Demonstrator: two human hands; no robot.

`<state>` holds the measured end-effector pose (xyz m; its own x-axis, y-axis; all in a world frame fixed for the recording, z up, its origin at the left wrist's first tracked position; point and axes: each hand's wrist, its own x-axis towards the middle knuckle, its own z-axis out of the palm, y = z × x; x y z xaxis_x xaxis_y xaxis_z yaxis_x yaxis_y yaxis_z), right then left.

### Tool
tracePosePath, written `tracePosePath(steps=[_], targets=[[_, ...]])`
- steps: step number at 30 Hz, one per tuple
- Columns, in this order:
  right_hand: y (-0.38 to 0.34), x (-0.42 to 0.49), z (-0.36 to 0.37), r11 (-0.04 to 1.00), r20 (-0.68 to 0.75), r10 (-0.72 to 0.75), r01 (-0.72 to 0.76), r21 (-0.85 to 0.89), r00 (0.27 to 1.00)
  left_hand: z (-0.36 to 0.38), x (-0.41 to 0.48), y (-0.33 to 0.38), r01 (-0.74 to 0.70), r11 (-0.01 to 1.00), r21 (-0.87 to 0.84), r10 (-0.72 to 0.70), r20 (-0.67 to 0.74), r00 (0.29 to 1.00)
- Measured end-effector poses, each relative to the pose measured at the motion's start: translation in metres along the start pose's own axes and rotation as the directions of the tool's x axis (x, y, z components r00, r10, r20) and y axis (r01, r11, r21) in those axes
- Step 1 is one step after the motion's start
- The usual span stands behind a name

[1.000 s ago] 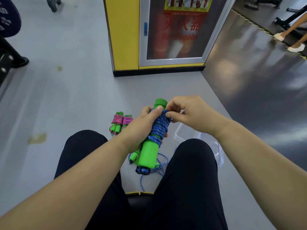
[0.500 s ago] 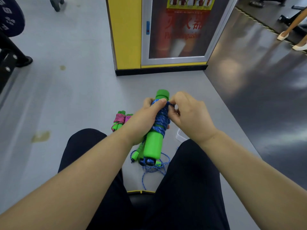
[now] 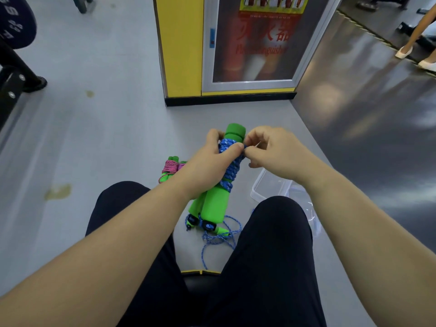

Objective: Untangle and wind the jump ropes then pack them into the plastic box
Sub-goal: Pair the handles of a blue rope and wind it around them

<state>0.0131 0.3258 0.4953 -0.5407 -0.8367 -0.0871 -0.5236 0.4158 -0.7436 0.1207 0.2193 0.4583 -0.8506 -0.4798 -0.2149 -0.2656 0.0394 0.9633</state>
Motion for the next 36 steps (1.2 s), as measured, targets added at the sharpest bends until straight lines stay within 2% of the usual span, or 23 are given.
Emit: tracePosePath(steps=[4, 7, 10, 13, 16, 19, 21, 23, 24, 25, 27, 30, 36], targets=[[-0.002, -0.003, -0.008, 0.965, 0.04, -0.106, 0.112, -0.236, 0.994, -0.002, -0.002, 0.002, -0.041, 0.999, 0.025, 0.04, 0.021, 0.999], [0.003, -0.007, -0.007, 0.954, -0.002, -0.216, 0.21, -0.215, 0.976, -0.005, -0.002, 0.004, -0.035, 0.999, 0.005, 0.034, 0.061, 0.998], [0.009, -0.006, -0.003, 0.933, -0.063, -0.303, 0.282, -0.226, 0.951, -0.006, -0.005, 0.005, 0.03, 0.998, -0.061, -0.023, 0.114, 0.993], [0.011, -0.003, -0.002, 0.864, -0.049, -0.398, 0.356, -0.357, 0.916, -0.003, -0.007, 0.005, 0.095, 0.989, -0.117, -0.076, 0.154, 0.985], [0.006, -0.003, 0.003, 0.753, -0.061, -0.512, 0.414, -0.511, 0.857, -0.001, -0.009, 0.002, 0.098, 0.987, -0.131, -0.079, 0.144, 0.986], [0.006, -0.002, 0.01, 0.699, -0.101, -0.559, 0.402, -0.592, 0.823, -0.001, -0.008, 0.001, 0.097, 0.98, -0.173, -0.075, 0.128, 0.989], [0.006, -0.002, 0.013, 0.779, -0.162, -0.473, 0.325, -0.536, 0.866, -0.003, -0.008, 0.0, 0.087, 0.976, -0.2, -0.065, 0.113, 0.991], [0.006, -0.004, 0.011, 0.931, -0.114, -0.278, 0.239, -0.274, 0.954, -0.005, -0.01, -0.003, 0.077, 0.965, -0.251, -0.054, 0.099, 0.994], [0.005, -0.006, 0.01, 0.972, -0.062, -0.212, 0.203, -0.118, 0.975, -0.006, -0.011, -0.004, 0.079, 0.956, -0.282, -0.052, 0.102, 0.993], [0.006, -0.007, 0.008, 0.982, -0.033, -0.189, 0.189, -0.002, 0.981, -0.006, -0.013, -0.005, 0.084, 0.947, -0.308, -0.052, 0.112, 0.992], [0.008, -0.009, 0.004, 0.977, 0.005, -0.184, 0.182, 0.108, 0.983, -0.005, -0.016, -0.007, 0.099, 0.933, -0.345, -0.052, 0.143, 0.988], [0.013, -0.013, 0.005, 0.976, 0.012, -0.195, 0.193, 0.102, 0.981, -0.002, -0.019, -0.007, 0.115, 0.925, -0.363, -0.052, 0.18, 0.982], [0.011, -0.017, 0.012, 0.949, -0.198, -0.315, 0.305, -0.083, 0.928, -0.003, -0.017, 0.001, 0.116, 0.925, -0.362, -0.041, 0.209, 0.977]])
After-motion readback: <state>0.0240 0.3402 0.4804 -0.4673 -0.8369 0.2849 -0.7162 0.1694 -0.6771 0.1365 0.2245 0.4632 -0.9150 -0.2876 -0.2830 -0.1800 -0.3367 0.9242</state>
